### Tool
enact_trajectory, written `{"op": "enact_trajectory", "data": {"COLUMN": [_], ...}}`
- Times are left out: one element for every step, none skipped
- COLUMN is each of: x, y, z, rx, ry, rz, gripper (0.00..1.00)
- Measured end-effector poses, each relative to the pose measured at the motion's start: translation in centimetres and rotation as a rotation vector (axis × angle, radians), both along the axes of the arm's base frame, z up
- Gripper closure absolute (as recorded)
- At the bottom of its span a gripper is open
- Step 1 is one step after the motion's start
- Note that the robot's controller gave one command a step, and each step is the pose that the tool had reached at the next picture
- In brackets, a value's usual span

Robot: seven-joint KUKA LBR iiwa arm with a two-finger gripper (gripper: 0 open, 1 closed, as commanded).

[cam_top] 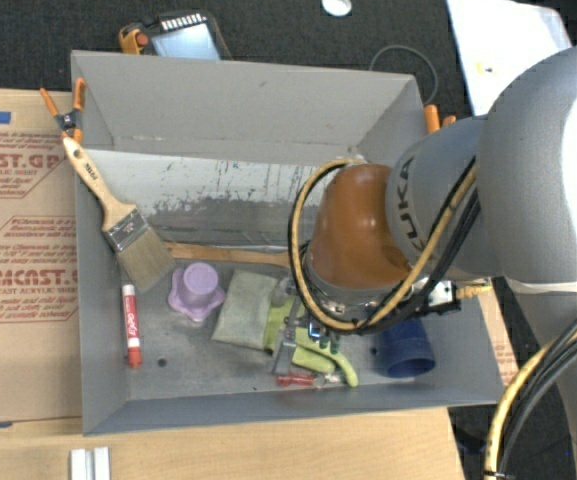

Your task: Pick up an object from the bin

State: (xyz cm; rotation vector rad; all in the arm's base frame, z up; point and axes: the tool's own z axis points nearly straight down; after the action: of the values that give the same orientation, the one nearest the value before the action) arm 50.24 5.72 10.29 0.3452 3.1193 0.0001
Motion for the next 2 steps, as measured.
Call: {"op": "enact_trajectory", "data": {"x": [-0.5,-2.3], "y": [2.2,3.5], "z": [-3.4,-3.3], "rx": [-0.002,0.0], "ry": [-0.011,-0.009], "rz": [0.04,-0.003], "gripper": [0.0,1.0]}}
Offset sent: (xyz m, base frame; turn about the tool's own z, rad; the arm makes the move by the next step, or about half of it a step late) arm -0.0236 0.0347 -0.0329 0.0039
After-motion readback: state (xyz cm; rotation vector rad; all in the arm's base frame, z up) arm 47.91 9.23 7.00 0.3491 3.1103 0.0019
